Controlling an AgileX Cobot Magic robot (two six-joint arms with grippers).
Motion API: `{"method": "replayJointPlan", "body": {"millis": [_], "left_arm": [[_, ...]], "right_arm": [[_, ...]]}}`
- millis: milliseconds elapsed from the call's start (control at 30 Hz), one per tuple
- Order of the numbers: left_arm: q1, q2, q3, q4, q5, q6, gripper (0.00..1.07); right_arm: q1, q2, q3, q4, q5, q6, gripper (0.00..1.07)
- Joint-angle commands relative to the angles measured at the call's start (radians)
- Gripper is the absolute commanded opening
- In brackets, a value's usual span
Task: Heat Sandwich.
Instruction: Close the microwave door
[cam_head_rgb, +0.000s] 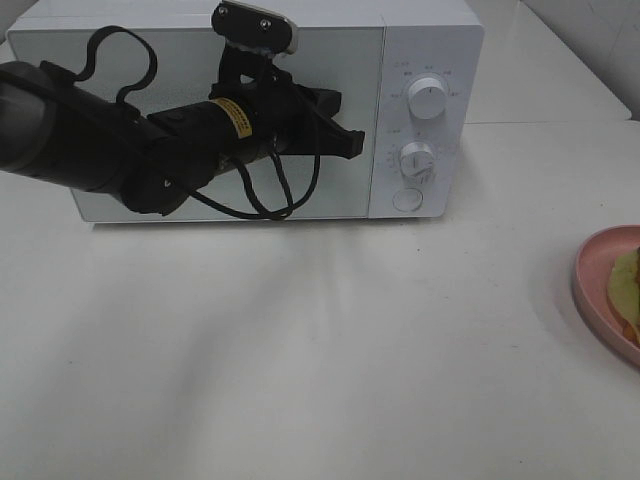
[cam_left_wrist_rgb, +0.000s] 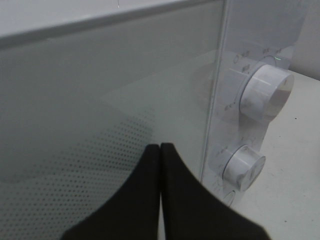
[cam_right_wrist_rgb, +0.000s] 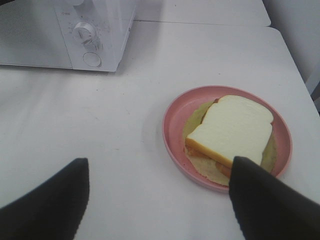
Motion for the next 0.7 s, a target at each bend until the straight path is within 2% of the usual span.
{"method": "replayJointPlan", "body": {"millis": [33, 433, 567, 700], "left_arm": [[0.037, 0.006, -0.032, -0.141, -0.029, -0.003, 0.0], [0.032, -0.001, -0.032, -0.13, -0.01, -0.003, 0.0], [0.032, -0.034, -0.025, -0.124, 0.057, -0.003, 0.0], [0.032, -0.09, 0.048, -0.12, 0.081, -0.003, 0.0]], "right_arm": [[-0.006, -0.026, 0.003, 0.0, -0.012, -0.006, 0.75], [-0.006, -0.026, 0.003, 0.0, -0.012, -0.006, 0.75], [-0.006, -0.026, 0.003, 0.0, -0.012, -0.006, 0.75], [-0.006, -0.026, 0.003, 0.0, -0.012, -0.006, 0.75]]}}
